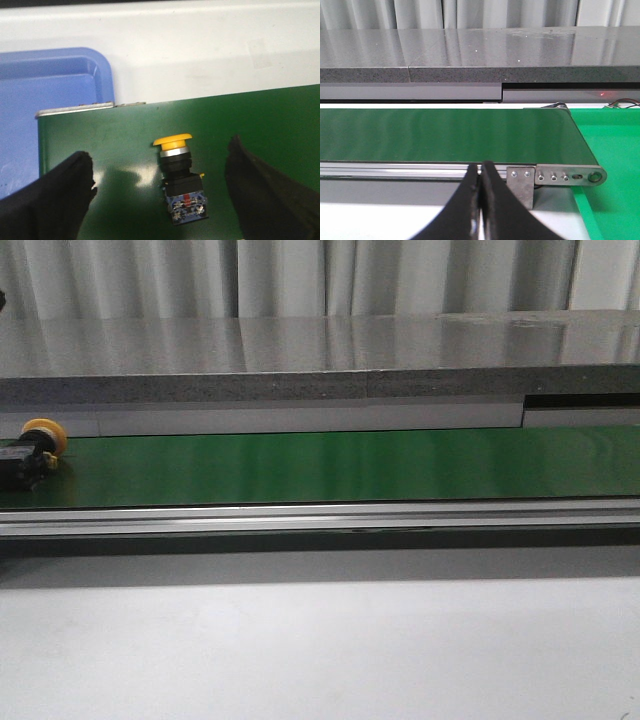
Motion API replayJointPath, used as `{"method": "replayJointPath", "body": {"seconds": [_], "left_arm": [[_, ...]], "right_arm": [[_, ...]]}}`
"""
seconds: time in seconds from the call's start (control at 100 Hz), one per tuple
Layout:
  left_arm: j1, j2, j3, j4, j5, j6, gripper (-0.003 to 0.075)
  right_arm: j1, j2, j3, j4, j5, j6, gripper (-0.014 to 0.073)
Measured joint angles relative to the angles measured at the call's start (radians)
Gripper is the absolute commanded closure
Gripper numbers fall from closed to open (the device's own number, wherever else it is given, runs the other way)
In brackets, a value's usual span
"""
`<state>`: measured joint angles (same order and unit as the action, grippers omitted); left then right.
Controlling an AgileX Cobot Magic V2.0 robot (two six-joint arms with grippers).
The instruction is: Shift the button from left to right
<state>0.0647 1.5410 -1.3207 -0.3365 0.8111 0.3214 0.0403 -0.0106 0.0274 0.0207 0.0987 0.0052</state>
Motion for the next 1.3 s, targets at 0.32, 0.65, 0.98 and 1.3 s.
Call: {"method": "replayJointPath", "body": {"seconds": [0.32, 0.65, 0.98, 1.3], "left_arm": [[-0.123, -0.284, 0.276, 0.010, -0.283, 0.023, 0.0208], [-0.134, -0.625, 0.576, 0.012, -0.535, 0.023, 0.0208], [-0.134, -0.953, 0.837, -0.009, -0.662, 0.025, 0.0208], [-0.134, -1.078, 0.907, -0.013, -0.589, 0.025, 0.0208]], "right_arm": [[0.000, 0.000, 0.000, 0.000, 0.000, 0.000, 0.0662], [0.000, 0.000, 0.000, 0.000, 0.000, 0.000, 0.0662], [0.000, 0.000, 0.000, 0.000, 0.000, 0.000, 0.0662], [0.000, 0.000, 0.000, 0.000, 0.000, 0.000, 0.0662]]}}
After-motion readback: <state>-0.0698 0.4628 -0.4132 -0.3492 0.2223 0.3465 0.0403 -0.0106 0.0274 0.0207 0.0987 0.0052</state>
